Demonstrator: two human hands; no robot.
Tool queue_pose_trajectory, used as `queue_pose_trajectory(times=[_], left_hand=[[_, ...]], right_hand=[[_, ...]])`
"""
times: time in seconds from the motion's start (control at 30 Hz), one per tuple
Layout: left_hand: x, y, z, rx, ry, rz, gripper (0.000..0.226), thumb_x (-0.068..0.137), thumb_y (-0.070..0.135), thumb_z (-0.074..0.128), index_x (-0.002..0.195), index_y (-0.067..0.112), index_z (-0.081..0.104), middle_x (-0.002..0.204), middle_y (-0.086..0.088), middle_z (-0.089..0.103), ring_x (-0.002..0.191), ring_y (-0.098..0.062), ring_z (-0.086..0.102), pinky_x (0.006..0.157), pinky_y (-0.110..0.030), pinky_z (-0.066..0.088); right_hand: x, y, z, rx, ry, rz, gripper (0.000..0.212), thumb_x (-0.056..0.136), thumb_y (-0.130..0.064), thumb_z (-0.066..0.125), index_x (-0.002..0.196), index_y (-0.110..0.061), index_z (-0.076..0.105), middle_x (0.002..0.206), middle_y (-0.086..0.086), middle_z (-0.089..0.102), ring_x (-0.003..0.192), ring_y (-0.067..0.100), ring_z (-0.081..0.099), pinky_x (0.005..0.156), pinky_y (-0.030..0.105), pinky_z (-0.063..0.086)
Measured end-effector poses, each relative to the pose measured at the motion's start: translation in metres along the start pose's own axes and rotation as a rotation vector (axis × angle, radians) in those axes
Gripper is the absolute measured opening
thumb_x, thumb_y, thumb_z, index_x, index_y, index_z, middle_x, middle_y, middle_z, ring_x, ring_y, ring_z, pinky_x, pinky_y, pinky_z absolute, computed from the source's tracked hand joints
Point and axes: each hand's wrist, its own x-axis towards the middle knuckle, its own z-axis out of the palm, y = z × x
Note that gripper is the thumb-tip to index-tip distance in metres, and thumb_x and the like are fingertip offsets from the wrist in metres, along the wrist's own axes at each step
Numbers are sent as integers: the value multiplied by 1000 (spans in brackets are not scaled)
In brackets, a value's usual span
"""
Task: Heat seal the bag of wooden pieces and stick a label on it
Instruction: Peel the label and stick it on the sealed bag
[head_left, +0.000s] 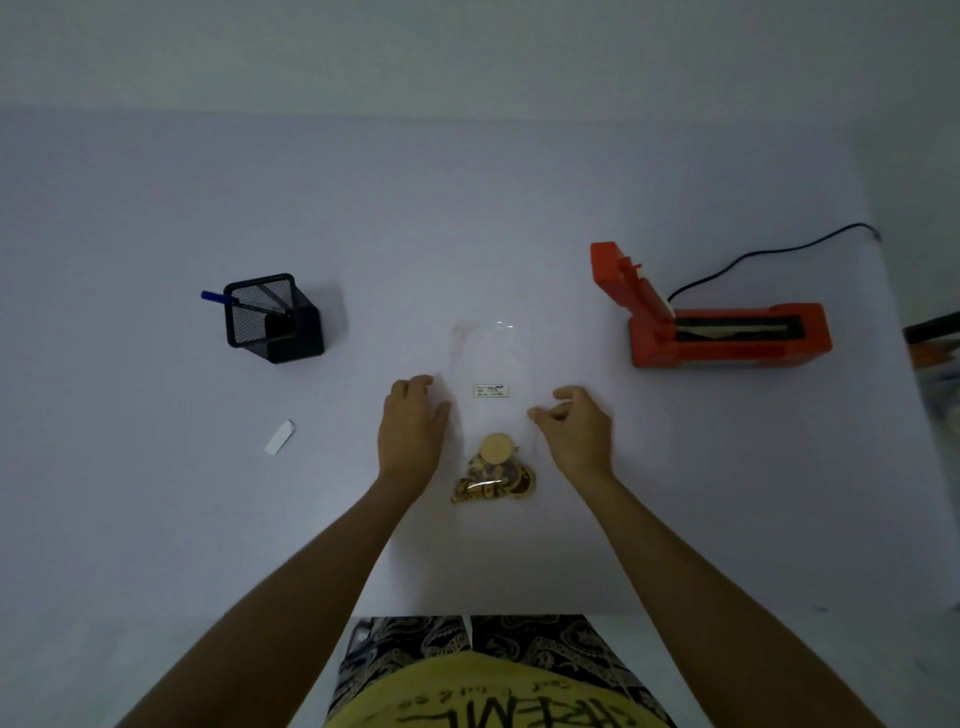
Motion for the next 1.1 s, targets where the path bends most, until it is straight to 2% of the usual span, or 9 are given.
queue_pose_trajectory(times=[0.07,0.13,0.33,0.5,0.57,0.67,0.77,0.93,1.1], left_hand=[[0,-1,1,-65,-11,-110,39,94,28,58,127,9,51,118,-10,57,101,-23,57,84,-30,46],[0,0,3,-93,-18,-143,40,92,30,60,125,8,53,112,-10,61,96,-22,59,82,-32,49],[-4,12,9,-201,-42,-255,43,87,24,68,124,8,54,102,-8,67,96,-22,62,79,-26,46],[-3,15,13,-286,-53,-333,30,87,22,69,113,9,63,100,-5,68,95,-20,63,82,-29,50],[-1,13,12,-314,-78,-314,17,87,21,67,102,12,69,97,-3,70,90,-17,64,80,-29,51],[2,10,6,-304,-93,-287,10,89,23,64,95,18,71,92,4,70,85,-11,61,76,-22,44],[4,-2,-2,-368,-165,-296,11,88,26,66,93,18,71,88,7,69,82,-10,62,72,-20,45],[8,-16,-16,-431,-270,-310,7,87,14,67,89,16,73,80,6,68,72,-7,60,61,-10,43],[40,-12,-34,-460,-259,-337,14,90,10,61,82,18,68,71,4,65,64,-10,60,59,-19,47]], right_hand=[[0,-1,1,61,-32,66,45,77,-25,80,112,-6,60,85,-1,61,82,16,60,70,21,43],[-1,-2,4,70,-51,105,46,72,-26,84,108,-7,60,87,1,62,83,16,60,73,25,46],[0,0,11,39,-72,101,41,70,-15,85,103,-7,62,84,2,64,79,15,60,73,24,46],[6,9,11,3,-162,48,12,73,-16,81,82,-16,74,81,2,74,77,19,69,78,34,57],[7,9,7,70,-195,44,10,74,-13,79,74,-20,72,73,0,72,70,18,68,74,35,57],[6,6,0,265,-264,127,7,81,-5,73,78,-11,71,74,6,71,67,18,66,65,30,57],[3,1,1,348,-320,187,2,83,-1,69,84,-3,71,78,13,70,69,19,66,67,29,57],[6,-9,12,408,-318,253,7,83,1,70,80,-6,70,75,10,70,64,17,67,66,27,59],[29,-42,22,447,-284,283,8,82,1,71,79,-6,70,76,10,71,64,17,68,58,24,56]])
